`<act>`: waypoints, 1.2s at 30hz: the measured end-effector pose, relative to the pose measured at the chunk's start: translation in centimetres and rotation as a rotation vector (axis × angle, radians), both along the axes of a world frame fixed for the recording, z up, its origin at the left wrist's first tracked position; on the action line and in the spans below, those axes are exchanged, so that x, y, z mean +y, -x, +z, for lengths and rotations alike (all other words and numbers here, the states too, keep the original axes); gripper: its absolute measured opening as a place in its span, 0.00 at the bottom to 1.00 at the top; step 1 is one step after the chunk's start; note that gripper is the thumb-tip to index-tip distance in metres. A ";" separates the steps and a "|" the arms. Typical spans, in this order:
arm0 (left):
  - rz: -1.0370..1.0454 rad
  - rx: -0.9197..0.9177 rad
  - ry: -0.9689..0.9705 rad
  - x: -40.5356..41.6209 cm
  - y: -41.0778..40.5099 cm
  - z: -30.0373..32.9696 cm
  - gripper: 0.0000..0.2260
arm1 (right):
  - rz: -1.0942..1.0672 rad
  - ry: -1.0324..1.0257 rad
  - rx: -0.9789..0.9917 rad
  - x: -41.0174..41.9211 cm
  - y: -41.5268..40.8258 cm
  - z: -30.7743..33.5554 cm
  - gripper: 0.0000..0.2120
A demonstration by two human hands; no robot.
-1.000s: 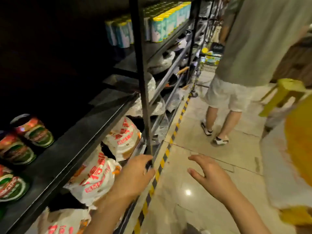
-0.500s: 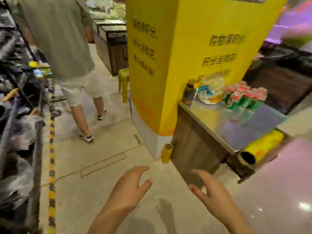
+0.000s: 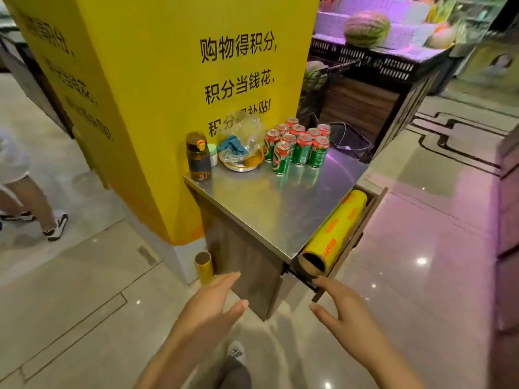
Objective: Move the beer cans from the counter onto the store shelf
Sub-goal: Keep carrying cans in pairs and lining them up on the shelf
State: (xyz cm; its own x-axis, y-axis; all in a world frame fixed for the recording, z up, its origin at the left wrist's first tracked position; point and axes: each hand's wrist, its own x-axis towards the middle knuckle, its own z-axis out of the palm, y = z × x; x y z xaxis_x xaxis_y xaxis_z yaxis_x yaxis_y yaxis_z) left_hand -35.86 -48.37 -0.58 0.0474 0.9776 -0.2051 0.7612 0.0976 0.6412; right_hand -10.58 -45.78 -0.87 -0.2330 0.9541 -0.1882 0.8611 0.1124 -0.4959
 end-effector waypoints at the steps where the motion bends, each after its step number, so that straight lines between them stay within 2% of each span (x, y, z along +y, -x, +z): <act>1: 0.013 0.012 -0.003 1.1 0.5 -0.1 0.25 | 0.019 -0.014 0.006 1.3 0.3 0.1 0.23; 9: 0.089 0.059 -0.005 17.6 0.0 -1.2 0.25 | 0.020 -0.052 0.002 16.5 -0.3 0.8 0.22; 13: 0.011 0.081 -0.148 25.2 -2.3 -2.1 0.23 | -0.140 -0.031 0.082 22.3 -3.3 0.3 0.21; 17: 0.004 -0.040 0.040 31.7 -4.8 -3.4 0.24 | -0.250 0.046 0.168 27.0 -6.5 -0.9 0.23; 21: 0.120 -0.156 0.085 37.7 -7.0 -4.5 0.25 | -0.282 0.085 0.265 33.6 -8.3 -2.5 0.24; 26: 0.333 -0.274 0.149 43.9 -9.3 -5.4 0.28 | -0.286 0.144 0.343 43.7 -9.4 -4.3 0.32; 31: 0.493 -0.358 0.012 49.0 -11.7 -5.4 0.30 | -0.246 0.172 0.449 53.5 -9.4 -5.9 0.36; 36: 0.674 -0.413 -0.084 52.1 -13.5 -7.4 0.36 | -0.204 0.150 0.659 58.5 -8.3 -7.2 0.35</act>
State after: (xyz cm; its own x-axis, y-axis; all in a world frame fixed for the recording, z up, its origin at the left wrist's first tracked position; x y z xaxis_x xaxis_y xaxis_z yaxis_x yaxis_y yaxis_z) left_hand -22.33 3.71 -7.98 -0.5039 0.8342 -0.2241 0.2543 0.3912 0.8845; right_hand -2.28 12.69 -8.11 -0.1633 0.9656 -0.2023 0.3724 -0.1295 -0.9190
